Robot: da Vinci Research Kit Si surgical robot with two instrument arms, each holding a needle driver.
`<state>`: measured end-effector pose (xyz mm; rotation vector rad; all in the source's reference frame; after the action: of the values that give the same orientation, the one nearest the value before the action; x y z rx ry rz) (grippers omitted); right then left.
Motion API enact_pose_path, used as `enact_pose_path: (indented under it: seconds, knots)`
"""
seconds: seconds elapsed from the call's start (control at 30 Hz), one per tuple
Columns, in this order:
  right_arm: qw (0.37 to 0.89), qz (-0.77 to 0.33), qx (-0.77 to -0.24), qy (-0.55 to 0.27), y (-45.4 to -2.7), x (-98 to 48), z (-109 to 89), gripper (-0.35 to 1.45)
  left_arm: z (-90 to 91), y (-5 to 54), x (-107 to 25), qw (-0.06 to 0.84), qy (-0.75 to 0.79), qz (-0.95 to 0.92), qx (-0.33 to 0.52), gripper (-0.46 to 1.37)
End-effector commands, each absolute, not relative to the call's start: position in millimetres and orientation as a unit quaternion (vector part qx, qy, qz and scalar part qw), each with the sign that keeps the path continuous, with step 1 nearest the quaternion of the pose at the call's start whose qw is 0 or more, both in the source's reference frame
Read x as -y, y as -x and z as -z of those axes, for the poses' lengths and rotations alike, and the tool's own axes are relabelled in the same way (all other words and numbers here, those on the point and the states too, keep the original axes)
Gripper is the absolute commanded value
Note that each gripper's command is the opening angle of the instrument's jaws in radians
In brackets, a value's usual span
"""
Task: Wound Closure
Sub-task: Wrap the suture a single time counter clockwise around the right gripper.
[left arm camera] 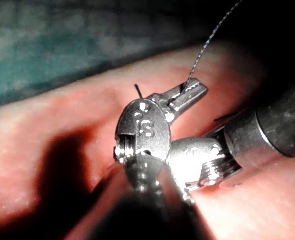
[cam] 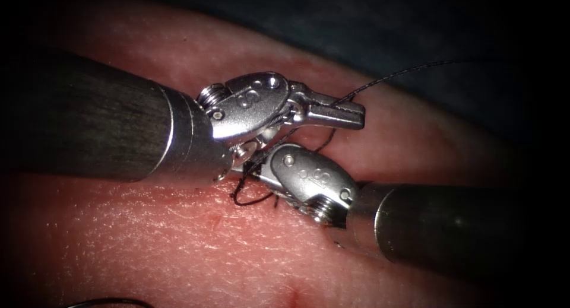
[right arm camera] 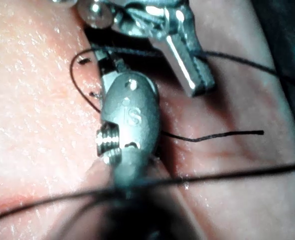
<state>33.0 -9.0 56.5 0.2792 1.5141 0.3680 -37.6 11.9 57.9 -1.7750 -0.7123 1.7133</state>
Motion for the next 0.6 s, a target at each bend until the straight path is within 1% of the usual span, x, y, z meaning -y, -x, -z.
enact_pose_path:
  seconds: [0.03, 0.3, 0.6]
  knots:
    - [0.696, -0.164, -0.687, -0.126, -33.0, 9.1, -56.6, -0.35, -58.2, 37.4, -11.9, 0.275, 0.665, -0.639, 0.272, -0.35]
    - [0.655, -0.144, -0.730, -0.135, -33.0, 9.8, -55.9, -0.35, -62.4, 35.5, -11.7, 0.255, 0.664, -0.647, 0.274, -0.35]
    - [0.631, -0.124, -0.746, -0.170, -33.8, 10.8, -55.4, -0.35, -64.6, 34.6, -11.0, 0.255, 0.660, -0.648, 0.280, -0.35]
